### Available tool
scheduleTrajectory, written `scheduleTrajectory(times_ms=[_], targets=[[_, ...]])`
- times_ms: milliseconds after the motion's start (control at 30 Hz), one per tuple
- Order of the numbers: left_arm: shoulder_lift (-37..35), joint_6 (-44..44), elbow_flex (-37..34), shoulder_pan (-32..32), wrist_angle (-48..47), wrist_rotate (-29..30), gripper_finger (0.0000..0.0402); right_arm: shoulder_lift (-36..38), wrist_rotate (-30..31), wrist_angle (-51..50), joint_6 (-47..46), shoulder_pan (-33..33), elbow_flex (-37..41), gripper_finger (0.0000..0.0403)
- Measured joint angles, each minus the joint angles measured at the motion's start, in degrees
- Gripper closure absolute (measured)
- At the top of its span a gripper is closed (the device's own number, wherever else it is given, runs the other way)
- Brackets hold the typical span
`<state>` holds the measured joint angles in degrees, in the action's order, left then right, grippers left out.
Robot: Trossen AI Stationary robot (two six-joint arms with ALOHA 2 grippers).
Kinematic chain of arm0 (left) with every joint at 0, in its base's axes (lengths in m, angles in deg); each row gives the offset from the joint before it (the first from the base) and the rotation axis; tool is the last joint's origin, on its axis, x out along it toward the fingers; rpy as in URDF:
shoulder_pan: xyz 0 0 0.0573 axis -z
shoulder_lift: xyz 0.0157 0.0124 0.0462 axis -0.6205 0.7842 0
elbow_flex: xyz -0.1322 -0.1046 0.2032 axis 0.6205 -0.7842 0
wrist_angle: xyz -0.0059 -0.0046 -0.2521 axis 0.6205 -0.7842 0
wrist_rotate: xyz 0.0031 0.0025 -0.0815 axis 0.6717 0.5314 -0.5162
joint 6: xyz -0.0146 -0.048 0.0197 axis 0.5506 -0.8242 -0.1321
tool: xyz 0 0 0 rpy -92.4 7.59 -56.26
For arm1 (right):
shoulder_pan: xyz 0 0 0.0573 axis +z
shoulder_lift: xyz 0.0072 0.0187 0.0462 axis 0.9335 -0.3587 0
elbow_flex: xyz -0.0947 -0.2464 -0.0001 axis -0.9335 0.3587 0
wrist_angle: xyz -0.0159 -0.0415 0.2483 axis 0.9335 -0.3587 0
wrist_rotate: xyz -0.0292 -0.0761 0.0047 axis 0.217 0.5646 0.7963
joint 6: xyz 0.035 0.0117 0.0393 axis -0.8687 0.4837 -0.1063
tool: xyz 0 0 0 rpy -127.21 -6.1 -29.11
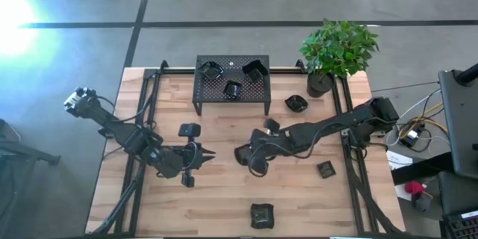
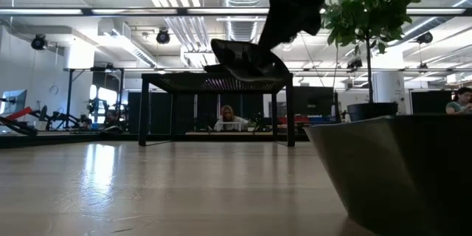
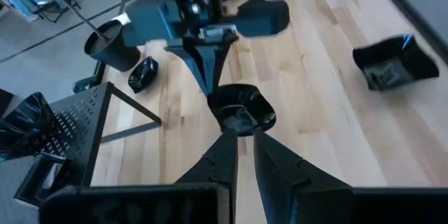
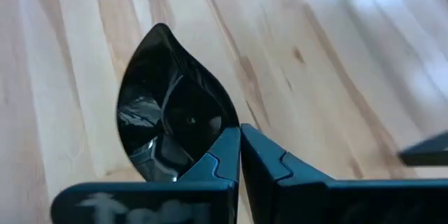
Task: Pick & Place Mini shaped plates
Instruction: Stack the leaf shaped plate on top of the leaf shaped plates on the shelf
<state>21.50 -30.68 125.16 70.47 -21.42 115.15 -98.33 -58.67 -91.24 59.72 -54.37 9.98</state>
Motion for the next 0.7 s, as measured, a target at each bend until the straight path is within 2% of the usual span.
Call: scheduleTrajectory(times_ms=[567, 700], targets=[[4.86, 3.87, -0.12, -0.15, 0.19, 0.57, 0.0357, 0.03, 2.64, 2.74, 6.55, 0.00, -2.18, 0.0395], [7.19, 10.74, -0.63, -0.15, 0.24, 0.59, 0.0357, 0.06, 2.99, 2.85, 7.56, -0.04, -2.18, 0.0395]])
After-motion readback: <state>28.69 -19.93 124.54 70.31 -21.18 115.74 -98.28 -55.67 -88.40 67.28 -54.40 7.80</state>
